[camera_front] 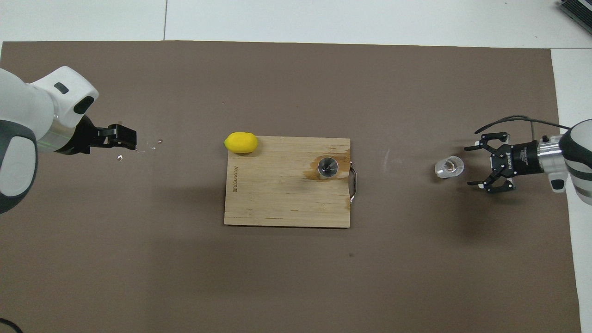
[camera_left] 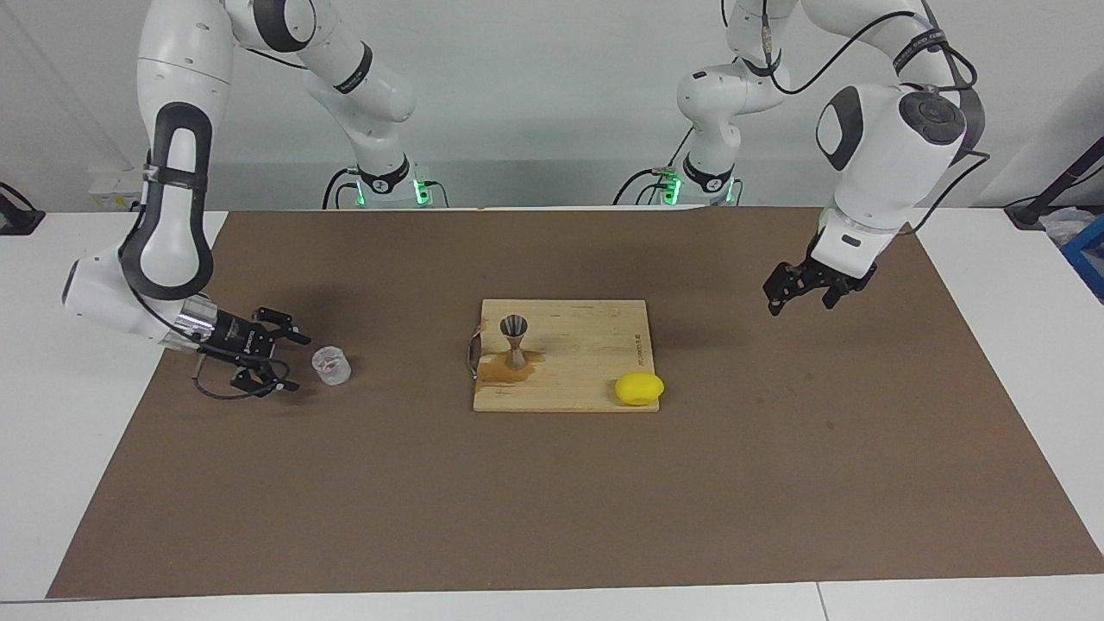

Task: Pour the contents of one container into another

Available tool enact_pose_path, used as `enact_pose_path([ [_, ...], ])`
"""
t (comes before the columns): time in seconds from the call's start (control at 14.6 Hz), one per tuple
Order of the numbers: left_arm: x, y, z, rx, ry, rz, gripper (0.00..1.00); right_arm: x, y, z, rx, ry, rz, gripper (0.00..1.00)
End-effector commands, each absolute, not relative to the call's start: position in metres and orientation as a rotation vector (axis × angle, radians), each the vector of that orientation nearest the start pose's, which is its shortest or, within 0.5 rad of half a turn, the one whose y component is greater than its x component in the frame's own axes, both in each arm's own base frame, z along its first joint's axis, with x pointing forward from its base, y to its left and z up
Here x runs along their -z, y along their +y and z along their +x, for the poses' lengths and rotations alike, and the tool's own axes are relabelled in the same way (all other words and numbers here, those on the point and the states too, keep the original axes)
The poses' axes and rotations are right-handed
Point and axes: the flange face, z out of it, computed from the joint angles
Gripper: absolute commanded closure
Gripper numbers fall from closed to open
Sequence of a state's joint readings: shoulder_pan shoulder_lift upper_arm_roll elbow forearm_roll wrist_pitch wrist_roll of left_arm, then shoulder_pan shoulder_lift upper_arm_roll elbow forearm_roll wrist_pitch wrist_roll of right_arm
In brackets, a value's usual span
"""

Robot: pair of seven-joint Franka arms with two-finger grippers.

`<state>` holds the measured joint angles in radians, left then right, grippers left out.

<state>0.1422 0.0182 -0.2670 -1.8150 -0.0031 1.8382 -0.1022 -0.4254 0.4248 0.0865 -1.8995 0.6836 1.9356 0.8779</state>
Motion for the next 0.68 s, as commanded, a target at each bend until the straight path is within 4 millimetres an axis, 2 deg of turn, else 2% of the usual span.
enact_pose_path([
  [0.0, -0.560, -0.059, 0.535, -0.029, 0.137, -3.111, 0.00, -0.255, -0.149, 0.567, -0.706, 1.793, -1.757, 0.00],
  [0.07, -0.578, -0.065, 0.531, -0.037, 0.152, -3.115, 0.00, -0.255, -0.146, 0.566, -0.706, 1.779, -1.755, 0.00],
  [0.21, -0.607, -0.062, 0.534, -0.058, 0.137, -3.135, 0.00, -0.252, -0.136, 0.568, -0.701, 1.776, -1.768, 0.00],
  [0.27, -0.613, -0.062, 0.541, -0.077, 0.133, -3.155, 0.00, -0.251, -0.136, 0.568, -0.692, 1.782, -1.768, 0.00],
  [0.48, -0.617, -0.061, 0.537, -0.087, 0.136, -3.155, 0.00, -0.249, -0.118, 0.570, -0.702, 1.769, -1.756, 0.00],
  [0.62, -0.609, -0.057, 0.526, -0.111, 0.113, -3.150, 0.00, -0.247, -0.117, 0.569, -0.706, 1.770, -1.755, 0.01],
])
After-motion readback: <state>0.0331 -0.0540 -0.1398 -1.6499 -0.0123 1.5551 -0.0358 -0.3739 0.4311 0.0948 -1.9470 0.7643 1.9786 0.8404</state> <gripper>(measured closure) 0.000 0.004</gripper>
